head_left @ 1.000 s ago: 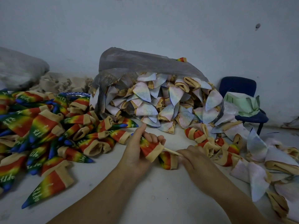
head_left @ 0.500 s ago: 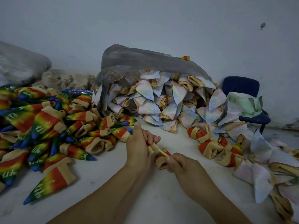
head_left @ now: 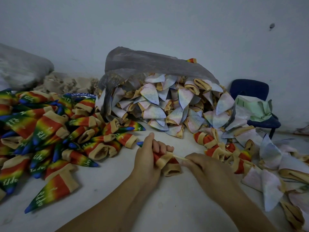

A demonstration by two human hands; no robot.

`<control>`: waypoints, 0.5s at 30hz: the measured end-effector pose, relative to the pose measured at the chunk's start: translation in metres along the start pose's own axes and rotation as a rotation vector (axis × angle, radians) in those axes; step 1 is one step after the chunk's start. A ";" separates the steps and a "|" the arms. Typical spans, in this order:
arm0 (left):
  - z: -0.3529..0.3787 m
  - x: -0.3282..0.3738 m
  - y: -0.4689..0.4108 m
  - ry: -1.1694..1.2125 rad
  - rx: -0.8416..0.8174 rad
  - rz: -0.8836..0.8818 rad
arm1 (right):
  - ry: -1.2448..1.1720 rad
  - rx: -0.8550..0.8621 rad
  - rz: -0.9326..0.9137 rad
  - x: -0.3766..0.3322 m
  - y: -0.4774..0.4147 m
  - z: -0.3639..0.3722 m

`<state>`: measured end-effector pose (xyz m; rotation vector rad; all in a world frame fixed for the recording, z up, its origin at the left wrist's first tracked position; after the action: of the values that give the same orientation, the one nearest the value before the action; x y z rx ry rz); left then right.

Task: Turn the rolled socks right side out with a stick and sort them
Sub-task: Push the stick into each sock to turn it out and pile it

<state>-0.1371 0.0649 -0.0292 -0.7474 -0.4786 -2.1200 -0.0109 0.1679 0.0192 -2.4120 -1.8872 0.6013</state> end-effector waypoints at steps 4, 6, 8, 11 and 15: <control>0.004 0.002 0.004 -0.066 -0.074 -0.027 | 0.080 0.012 -0.091 0.012 -0.005 -0.008; 0.003 0.003 0.005 -0.106 -0.069 -0.032 | 0.127 0.024 -0.096 0.015 -0.006 -0.010; 0.004 0.004 0.007 -0.128 -0.052 -0.028 | 0.139 0.003 -0.100 0.012 -0.005 -0.009; 0.007 0.005 0.008 -0.148 -0.007 0.013 | 0.074 0.012 -0.064 0.004 -0.002 -0.002; 0.009 0.011 0.006 -0.153 0.012 0.074 | 0.007 0.024 0.069 -0.006 0.004 0.018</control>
<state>-0.1350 0.0602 -0.0147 -0.9114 -0.5366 -1.9984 -0.0142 0.1572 0.0034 -2.4697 -1.7901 0.6149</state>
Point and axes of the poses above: each hand's wrist, its own y-axis away from the middle knuckle, its own z-axis out of the palm, x = y × z, the point moved 5 cm from there along -y, towards the middle knuckle, and after that the axes turned 4 degrees about -x, right-handed, at the moved point
